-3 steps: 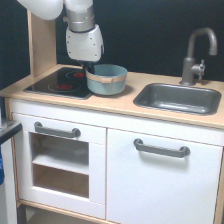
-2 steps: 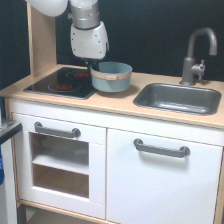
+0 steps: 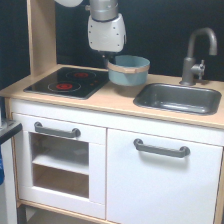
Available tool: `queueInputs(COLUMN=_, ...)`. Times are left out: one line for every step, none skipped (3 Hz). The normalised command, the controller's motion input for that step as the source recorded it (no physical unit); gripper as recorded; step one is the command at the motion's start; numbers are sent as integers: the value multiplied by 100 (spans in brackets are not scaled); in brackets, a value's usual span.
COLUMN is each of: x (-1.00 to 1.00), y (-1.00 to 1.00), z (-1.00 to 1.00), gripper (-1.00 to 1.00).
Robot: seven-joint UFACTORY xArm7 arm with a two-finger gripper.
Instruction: Place the pot in the sink
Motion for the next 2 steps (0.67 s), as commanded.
queueInputs(x=100, y=41, z=-64, gripper=-100)
queueInputs(x=100, y=37, z=-81, gripper=-100)
